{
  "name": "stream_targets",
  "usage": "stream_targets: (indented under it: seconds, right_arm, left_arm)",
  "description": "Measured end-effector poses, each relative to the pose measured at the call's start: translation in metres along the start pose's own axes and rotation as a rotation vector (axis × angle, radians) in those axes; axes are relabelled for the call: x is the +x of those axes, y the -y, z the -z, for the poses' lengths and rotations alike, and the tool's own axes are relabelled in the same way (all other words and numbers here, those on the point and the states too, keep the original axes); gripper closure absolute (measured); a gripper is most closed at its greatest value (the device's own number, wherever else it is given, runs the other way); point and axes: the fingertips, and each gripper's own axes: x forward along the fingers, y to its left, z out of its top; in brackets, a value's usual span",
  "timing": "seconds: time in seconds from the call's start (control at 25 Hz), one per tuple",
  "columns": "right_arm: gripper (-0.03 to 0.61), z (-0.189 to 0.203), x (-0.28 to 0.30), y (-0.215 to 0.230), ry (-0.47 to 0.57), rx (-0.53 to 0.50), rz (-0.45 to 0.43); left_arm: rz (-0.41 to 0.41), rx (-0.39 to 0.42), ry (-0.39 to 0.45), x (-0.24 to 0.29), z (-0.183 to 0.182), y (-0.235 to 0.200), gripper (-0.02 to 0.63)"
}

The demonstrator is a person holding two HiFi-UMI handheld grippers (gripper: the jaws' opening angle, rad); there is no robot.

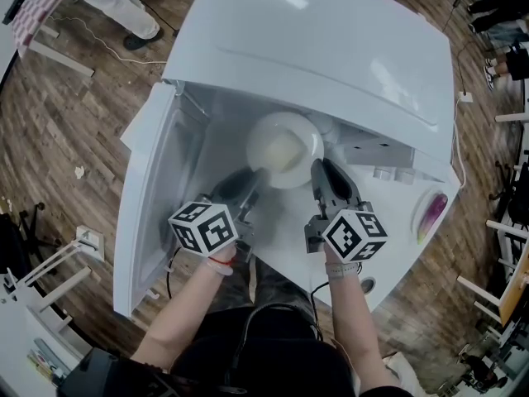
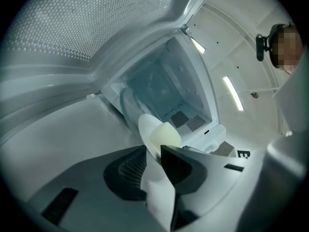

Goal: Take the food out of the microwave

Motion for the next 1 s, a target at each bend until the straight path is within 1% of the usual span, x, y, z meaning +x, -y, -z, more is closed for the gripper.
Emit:
stream_targets:
  seconds: [0.12, 0.56, 0.72, 1.0]
  right_arm:
    - [0.503, 0.003, -0.006, 0.001, 0.007, 0.028, 0.006]
    - [0.506, 0.012, -0.013, 0.005, 0.015, 0.073, 0.007]
    - [0.506, 0.015, -0.014, 0.005, 0.023, 0.110, 0.003]
    - [0.506, 0.019, -0.014, 0.003, 0.023, 0.127, -0.005]
  left_arm:
    - [0.013, 0.008, -0.010, 0.000, 0.001, 0.001, 0.528]
    - [0.066, -0.028, 0.016, -0.004, 0.001, 0.004, 0.541]
    - [0.088, -0.061, 0.031, -0.006, -0.001, 0.004, 0.552]
    - [0.090, -0.083, 0.042, -0.011, 0.002, 0.003, 0.557]
